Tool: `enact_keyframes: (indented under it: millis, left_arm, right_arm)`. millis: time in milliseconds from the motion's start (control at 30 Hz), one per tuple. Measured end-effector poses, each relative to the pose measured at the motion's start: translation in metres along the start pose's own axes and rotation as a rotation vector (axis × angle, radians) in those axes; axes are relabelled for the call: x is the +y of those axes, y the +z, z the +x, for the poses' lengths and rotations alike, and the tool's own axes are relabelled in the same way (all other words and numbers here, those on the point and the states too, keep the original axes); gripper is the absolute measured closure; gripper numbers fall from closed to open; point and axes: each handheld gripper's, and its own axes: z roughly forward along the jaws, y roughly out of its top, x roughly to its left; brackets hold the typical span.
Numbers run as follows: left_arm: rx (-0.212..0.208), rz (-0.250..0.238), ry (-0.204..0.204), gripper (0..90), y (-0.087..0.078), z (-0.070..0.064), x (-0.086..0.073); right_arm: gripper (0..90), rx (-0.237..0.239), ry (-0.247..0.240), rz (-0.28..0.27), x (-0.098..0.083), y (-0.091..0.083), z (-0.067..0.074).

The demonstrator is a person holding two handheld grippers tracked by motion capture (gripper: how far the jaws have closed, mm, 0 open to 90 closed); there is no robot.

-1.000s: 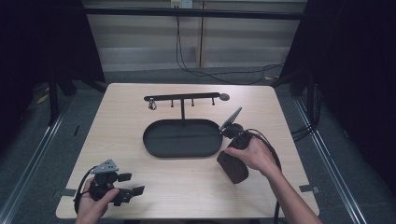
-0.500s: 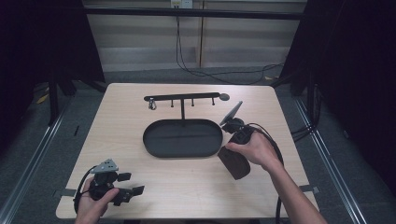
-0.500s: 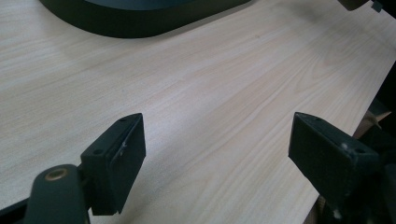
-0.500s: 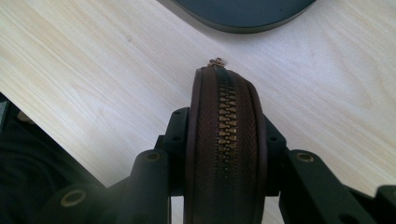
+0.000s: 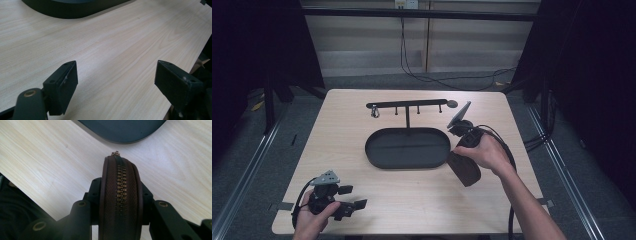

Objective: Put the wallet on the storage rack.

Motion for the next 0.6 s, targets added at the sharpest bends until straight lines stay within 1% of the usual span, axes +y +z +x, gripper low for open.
enact_keyframes:
  millis: [67, 167, 300, 333, 433, 500, 600]
  left_arm:
    - [-0.001, 0.001, -0.001, 18.8, 0.000, 0.000, 0.000]
    - [0.000, -0.001, -0.006, 18.8, 0.001, 0.000, 0.000]
    - [-0.001, 0.004, -0.002, 18.8, 0.001, 0.000, 0.000]
    - [-0.001, 0.001, -0.002, 18.8, 0.001, 0.000, 0.000]
    - [-0.002, 0.004, 0.005, 18.8, 0.001, -0.001, 0.000]
    - [-0.002, 0.007, 0.012, 18.8, 0.000, -0.001, 0.000]
    - [-0.001, 0.001, 0.013, 18.8, 0.000, -0.002, 0.000]
  right_arm:
    - [65.5, -0.011, 0.005, 0.000, 0.002, -0.002, -0.001]
    - [65.5, -0.014, 0.005, -0.002, 0.005, -0.005, -0.002]
    - [65.5, -0.013, 0.004, -0.008, 0.009, -0.008, -0.001]
    - [65.5, -0.021, 0.001, -0.009, 0.010, -0.009, -0.001]
    - [65.5, -0.025, 0.000, -0.013, 0.014, -0.012, 0.001]
    - [65.5, -0.038, 0.003, -0.014, 0.017, -0.014, 0.002]
    - [65.5, -0.037, 0.004, -0.024, 0.021, -0.014, 0.002]
